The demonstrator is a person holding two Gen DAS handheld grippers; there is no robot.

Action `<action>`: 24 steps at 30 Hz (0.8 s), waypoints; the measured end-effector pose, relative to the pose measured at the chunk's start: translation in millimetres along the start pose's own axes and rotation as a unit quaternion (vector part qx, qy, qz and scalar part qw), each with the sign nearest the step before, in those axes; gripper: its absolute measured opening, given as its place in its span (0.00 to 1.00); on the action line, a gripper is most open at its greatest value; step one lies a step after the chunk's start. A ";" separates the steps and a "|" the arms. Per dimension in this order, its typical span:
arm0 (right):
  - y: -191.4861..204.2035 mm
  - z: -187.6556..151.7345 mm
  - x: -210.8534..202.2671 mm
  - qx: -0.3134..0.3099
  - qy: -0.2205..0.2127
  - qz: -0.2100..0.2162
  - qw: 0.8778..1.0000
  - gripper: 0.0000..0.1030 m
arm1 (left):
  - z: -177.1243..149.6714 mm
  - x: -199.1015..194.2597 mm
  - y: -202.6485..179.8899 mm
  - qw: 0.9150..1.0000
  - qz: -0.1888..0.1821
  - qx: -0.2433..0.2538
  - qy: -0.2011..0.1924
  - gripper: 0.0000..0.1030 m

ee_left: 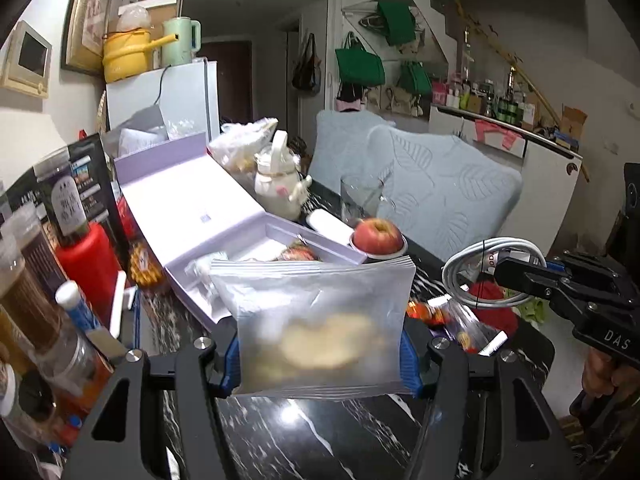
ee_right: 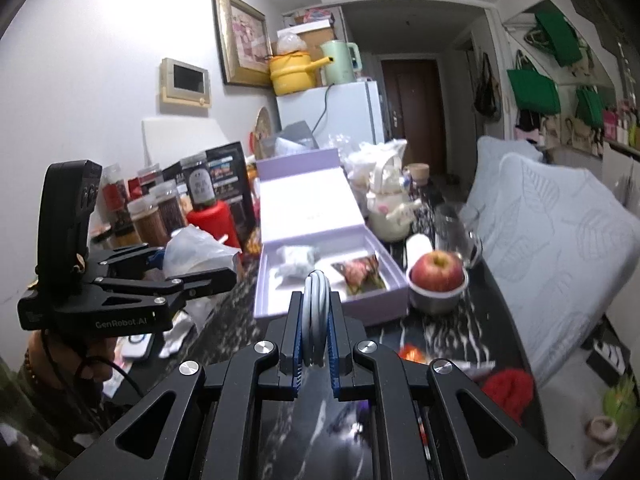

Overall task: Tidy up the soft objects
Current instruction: 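Carry the zip bag and cable coil over to the open lavender box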

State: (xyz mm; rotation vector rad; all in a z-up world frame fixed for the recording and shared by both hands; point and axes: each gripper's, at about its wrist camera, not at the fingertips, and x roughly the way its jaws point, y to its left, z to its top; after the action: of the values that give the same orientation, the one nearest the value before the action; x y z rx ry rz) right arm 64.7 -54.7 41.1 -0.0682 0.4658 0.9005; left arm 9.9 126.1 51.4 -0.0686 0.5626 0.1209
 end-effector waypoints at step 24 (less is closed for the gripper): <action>-10.3 103.7 105.7 -0.038 -0.051 0.012 0.998 0.10 | 89.9 76.8 55.4 0.998 0.023 -0.021 -0.063 0.58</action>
State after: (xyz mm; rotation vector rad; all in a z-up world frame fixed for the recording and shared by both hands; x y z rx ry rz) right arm 166.0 42.8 88.7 -0.0869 0.3383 0.9402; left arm 114.5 197.1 84.4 -0.0879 0.4350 0.1799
